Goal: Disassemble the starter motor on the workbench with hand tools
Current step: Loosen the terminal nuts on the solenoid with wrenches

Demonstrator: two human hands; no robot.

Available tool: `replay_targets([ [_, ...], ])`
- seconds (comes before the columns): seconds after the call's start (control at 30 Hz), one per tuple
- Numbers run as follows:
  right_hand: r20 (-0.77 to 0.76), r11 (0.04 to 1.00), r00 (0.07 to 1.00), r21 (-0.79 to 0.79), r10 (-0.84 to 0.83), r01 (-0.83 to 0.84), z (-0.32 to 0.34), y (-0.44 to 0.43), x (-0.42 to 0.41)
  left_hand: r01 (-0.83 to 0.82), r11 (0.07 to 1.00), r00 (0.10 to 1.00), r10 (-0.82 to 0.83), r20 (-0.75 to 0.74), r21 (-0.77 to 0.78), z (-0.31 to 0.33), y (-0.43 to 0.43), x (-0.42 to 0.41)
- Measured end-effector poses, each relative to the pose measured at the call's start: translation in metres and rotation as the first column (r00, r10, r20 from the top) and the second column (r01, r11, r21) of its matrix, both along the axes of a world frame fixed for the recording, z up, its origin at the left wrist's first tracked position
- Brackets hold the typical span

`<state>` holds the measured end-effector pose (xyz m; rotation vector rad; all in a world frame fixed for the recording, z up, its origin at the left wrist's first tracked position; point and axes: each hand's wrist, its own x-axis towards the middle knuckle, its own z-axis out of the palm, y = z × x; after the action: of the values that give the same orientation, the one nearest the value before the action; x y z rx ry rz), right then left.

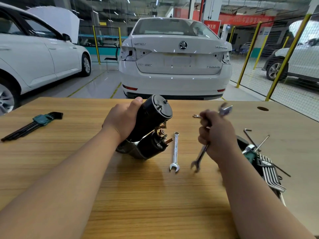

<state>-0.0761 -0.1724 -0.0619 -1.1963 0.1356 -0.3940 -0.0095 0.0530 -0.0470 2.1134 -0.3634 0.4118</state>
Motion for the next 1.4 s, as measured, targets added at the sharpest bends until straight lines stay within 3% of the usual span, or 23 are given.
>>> replay_targets([
  [0.03,0.009,0.976,1.000,-0.217,0.014,-0.012,-0.001,0.008,-0.002,0.001,1.000,1.000,-0.001,-0.002,-0.001,0.000,0.000,0.001],
  [0.07,0.066,0.893,0.998,-0.450,0.019,0.013,-0.002,0.017,-0.004,-0.002,1.000,1.000,0.002,-0.003,-0.002,-0.001,0.000,0.001],
  [0.13,0.242,0.617,0.967,-0.773,0.076,0.145,-0.006,0.035,-0.006,-0.005,1.000,1.000,0.005,0.003,-0.008,-0.001,0.001,0.001],
  [0.2,0.372,0.400,0.911,-0.873,0.177,0.278,-0.012,0.048,-0.007,-0.002,1.000,1.000,0.002,-0.001,-0.018,-0.001,0.000,0.000],
  [0.27,0.411,0.331,0.889,-0.883,0.202,0.333,-0.016,0.049,-0.007,-0.007,1.000,1.000,0.007,-0.008,-0.019,-0.001,0.000,0.000],
  [0.67,0.252,0.397,0.964,-0.896,0.083,0.200,-0.021,0.048,-0.002,-0.009,1.000,1.000,0.009,0.024,-0.012,-0.002,0.001,0.002],
  [1.27,0.217,0.500,0.969,-0.856,0.114,0.133,-0.021,0.054,-0.006,-0.015,1.000,1.000,0.015,0.003,-0.025,-0.002,0.000,0.002],
  [1.4,0.145,0.464,0.988,-0.880,0.057,0.103,-0.019,0.050,-0.003,-0.007,1.000,1.000,0.007,-0.002,-0.022,-0.001,0.000,0.002],
])
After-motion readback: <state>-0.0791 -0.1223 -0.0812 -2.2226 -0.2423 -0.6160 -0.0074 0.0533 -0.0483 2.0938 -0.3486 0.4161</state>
